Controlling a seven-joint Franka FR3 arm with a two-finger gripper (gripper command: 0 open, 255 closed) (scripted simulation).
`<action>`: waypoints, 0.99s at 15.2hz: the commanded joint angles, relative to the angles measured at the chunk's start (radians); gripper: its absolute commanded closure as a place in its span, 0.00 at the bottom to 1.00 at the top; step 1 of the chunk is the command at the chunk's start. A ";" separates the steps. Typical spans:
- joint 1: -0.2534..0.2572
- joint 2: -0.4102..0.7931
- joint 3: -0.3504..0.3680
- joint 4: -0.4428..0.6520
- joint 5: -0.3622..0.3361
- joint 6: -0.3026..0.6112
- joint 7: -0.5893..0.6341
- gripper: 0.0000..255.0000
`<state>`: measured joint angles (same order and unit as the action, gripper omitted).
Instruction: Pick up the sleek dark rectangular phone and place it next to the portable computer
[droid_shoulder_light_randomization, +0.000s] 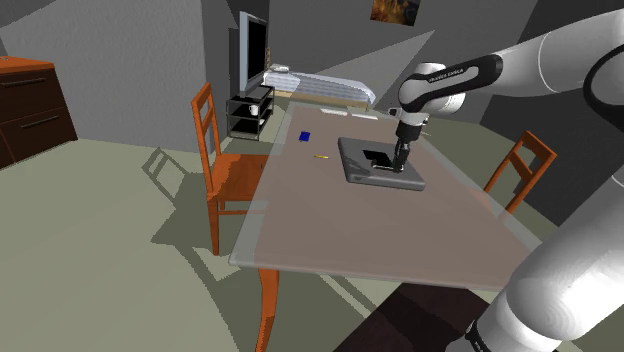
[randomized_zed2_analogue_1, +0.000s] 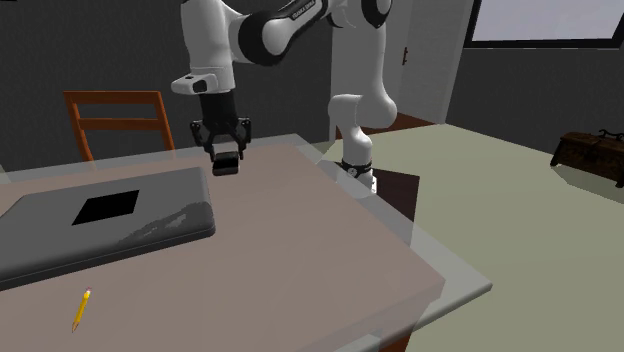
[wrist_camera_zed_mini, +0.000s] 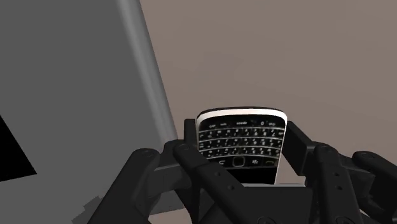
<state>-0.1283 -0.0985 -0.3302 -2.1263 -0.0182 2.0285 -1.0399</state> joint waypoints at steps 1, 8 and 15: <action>-0.012 0.007 -0.016 0.003 0.000 0.004 -0.030 1.00; -0.013 0.044 -0.020 -0.057 0.014 0.097 -0.041 1.00; -0.014 0.091 -0.022 -0.106 0.034 0.190 -0.057 1.00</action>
<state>-0.1419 -0.0148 -0.3521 -2.2244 0.0120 2.2042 -1.0940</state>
